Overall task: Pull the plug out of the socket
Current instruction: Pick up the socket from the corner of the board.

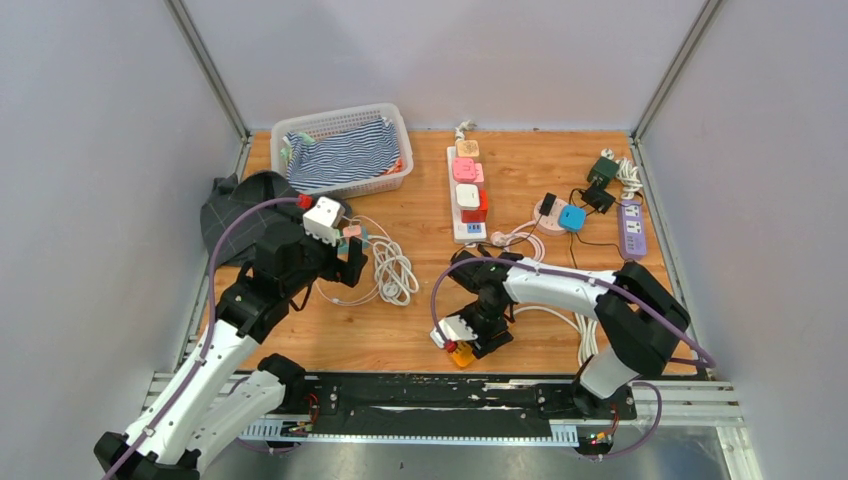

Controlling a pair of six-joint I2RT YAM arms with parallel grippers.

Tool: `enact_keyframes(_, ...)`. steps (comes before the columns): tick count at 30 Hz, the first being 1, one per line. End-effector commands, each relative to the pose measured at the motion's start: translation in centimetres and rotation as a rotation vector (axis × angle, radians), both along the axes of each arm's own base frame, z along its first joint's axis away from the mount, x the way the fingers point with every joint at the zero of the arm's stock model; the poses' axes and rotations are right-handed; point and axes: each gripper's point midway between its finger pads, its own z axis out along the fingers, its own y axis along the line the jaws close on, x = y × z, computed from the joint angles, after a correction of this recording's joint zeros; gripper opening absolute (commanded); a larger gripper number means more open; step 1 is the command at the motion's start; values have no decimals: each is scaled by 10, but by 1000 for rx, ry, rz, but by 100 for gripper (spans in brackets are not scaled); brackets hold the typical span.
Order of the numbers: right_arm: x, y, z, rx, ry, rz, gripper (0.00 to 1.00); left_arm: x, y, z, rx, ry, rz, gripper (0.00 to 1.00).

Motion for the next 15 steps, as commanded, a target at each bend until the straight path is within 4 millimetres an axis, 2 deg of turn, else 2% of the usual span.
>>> enact_keyframes(1, -2, -11, -10, -47, -23, 2, 62, 1, 3, 2, 12, -27, 6, 100)
enact_keyframes(9, -3, -20, -11, -58, -33, -15, 45, 0, 5, 3, 12, -37, 9, 100)
enact_keyframes(15, -5, -24, -7, -60, 6, -46, 21, 0, 5, 4, 10, -40, 9, 100)
